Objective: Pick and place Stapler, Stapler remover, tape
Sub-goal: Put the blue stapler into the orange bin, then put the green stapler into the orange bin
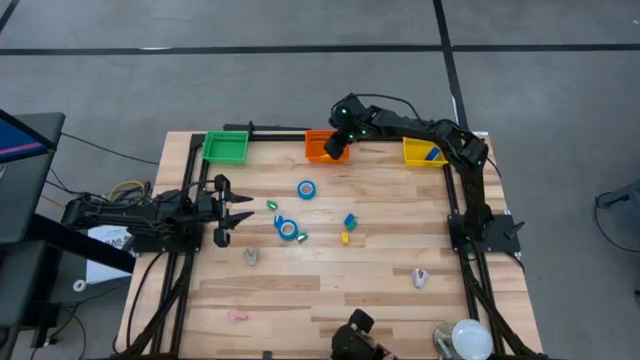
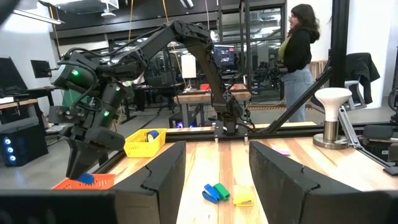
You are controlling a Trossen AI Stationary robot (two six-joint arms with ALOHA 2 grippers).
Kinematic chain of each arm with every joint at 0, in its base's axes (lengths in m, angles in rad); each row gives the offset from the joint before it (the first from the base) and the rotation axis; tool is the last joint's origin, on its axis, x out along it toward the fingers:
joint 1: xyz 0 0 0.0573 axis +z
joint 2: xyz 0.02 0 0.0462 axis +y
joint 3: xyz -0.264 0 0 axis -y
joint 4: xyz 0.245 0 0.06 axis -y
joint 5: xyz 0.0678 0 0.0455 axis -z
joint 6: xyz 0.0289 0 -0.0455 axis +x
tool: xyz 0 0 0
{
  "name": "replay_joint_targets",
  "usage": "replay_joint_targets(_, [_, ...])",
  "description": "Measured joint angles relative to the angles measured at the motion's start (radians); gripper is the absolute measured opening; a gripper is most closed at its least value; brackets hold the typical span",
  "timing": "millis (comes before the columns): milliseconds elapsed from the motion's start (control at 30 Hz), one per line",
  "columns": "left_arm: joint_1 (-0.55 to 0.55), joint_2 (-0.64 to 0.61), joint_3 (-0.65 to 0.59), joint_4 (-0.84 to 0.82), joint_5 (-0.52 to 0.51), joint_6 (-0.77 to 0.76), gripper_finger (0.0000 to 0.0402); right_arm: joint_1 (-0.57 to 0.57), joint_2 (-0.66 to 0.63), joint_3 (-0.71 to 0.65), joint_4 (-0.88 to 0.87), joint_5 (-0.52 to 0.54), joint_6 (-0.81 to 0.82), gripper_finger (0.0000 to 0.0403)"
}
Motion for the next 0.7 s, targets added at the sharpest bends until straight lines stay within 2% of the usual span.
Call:
replay_joint_targets(233, [0.000,0.000,0.000,0.000,0.000,0.000,0.0168,0.006,0.000,0.000,-0.013,0.001,0.001,0.0194])
replay_joint_targets(367, [0.000,0.000,0.000,0.000,0.000,0.000,0.0168,0.015,-0.027,0.000,-0.028,0.000,0.000,0.0228])
replay_joint_targets(500, [0.000,0.000,0.000,0.000,0.000,0.000,0.0168,0.024,-0.064,0.000,-0.056,0.000,0.000,0.0241])
replay_joint_targets(700, [0.000,0.000,0.000,0.000,0.000,0.000,0.0168,0.065,-0.131,0.000,-0.108,0.000,-0.001,0.0238])
